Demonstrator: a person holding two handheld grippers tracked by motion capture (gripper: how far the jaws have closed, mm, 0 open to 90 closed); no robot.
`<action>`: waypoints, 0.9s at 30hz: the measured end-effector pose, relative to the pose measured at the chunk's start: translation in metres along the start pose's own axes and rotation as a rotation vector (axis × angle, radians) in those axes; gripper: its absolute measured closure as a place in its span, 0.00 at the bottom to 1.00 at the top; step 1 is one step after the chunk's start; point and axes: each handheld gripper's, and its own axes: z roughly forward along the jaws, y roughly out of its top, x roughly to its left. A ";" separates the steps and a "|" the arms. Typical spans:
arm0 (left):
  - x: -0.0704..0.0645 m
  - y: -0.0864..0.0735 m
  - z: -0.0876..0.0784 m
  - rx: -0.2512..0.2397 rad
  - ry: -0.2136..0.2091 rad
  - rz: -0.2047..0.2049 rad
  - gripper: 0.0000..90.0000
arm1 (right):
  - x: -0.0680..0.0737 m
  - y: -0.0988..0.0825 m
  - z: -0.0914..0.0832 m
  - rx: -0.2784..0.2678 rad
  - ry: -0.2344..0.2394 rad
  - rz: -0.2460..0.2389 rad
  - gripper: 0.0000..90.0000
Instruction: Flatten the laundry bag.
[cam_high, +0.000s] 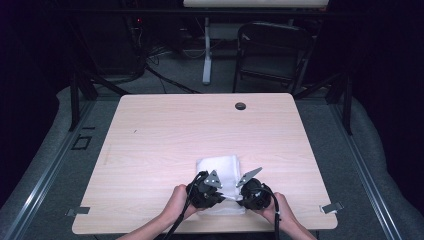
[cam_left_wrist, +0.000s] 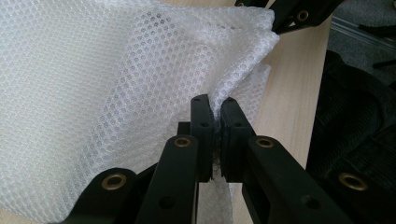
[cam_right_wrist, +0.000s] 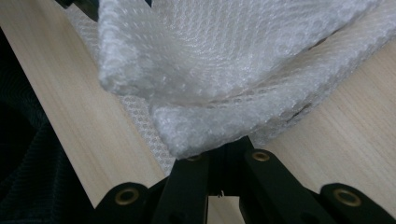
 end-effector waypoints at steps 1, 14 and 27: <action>0.000 0.000 -0.001 0.000 0.003 0.002 0.96 | 0.000 0.000 0.000 0.002 -0.003 -0.002 1.00; 0.005 -0.004 -0.010 -0.023 0.041 -0.009 0.96 | 0.001 -0.001 0.001 -0.002 -0.006 0.004 1.00; 0.011 -0.015 -0.032 -0.093 0.100 -0.041 0.97 | 0.001 0.000 0.000 0.017 -0.009 0.007 1.00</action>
